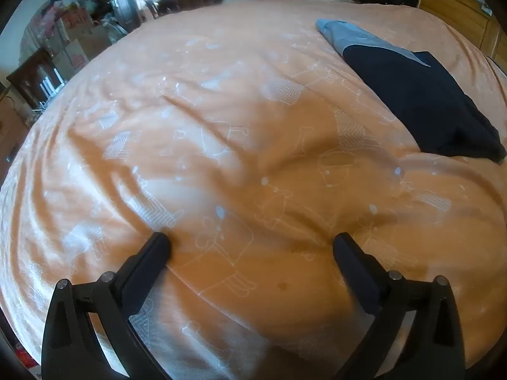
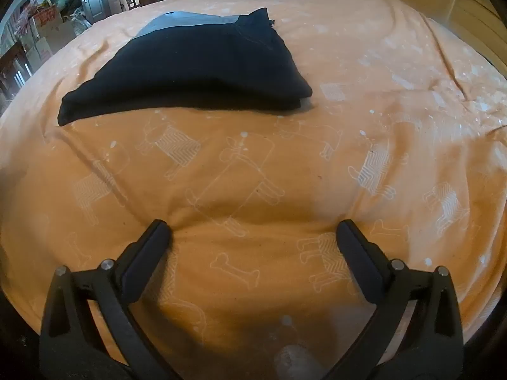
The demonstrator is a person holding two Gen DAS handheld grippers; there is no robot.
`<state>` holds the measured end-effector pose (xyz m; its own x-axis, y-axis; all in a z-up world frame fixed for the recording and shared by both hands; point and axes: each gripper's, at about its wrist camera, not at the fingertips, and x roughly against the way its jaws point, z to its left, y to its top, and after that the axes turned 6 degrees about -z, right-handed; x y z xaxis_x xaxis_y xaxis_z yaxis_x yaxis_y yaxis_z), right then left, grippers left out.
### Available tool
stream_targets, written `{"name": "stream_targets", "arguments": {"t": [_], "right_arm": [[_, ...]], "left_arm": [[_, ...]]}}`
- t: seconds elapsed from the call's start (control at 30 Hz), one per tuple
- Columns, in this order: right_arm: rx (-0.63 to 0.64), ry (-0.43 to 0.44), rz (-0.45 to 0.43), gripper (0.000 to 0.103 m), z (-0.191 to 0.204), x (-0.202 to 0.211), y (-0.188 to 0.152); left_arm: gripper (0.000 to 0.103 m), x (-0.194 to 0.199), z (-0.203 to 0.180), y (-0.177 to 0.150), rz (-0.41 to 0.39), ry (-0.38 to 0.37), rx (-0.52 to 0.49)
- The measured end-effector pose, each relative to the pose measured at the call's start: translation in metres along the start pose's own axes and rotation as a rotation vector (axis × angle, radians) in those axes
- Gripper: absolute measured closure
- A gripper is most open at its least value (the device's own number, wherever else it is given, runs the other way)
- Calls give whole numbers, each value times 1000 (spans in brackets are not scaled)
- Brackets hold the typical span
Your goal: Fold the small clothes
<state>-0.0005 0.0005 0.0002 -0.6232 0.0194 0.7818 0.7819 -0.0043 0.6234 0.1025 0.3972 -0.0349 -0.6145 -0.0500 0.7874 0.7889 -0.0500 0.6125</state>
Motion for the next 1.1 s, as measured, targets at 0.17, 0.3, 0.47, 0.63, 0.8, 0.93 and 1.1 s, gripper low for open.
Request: {"name": "stream_targets", "arguments": {"t": [0.17, 0.3, 0.47, 0.63, 0.8, 0.93, 1.1], "right_arm": [[0, -1, 6, 0, 0, 0, 0], [2, -8, 4, 0, 3, 0, 1], [-17, -13, 20, 0, 1, 0, 3], [-32, -11, 41, 0, -11, 3, 6], [-56, -31, 47, 0, -19, 21, 13], [-121, -36, -38, 0, -54, 66, 26], [-165, -158, -87, 0, -140, 118, 21]], "left_arm": [[0, 0, -2, 2, -6, 26, -27], [0, 1, -3, 3, -20, 23, -28], [1, 9, -9, 2, -56, 23, -28], [1, 24, -30, 10, -90, -65, -32], [2, 42, -85, 36, -119, -203, -141], [2, 65, -161, 65, -151, -337, -271], [2, 111, -275, 89, -198, -491, -392]]}}
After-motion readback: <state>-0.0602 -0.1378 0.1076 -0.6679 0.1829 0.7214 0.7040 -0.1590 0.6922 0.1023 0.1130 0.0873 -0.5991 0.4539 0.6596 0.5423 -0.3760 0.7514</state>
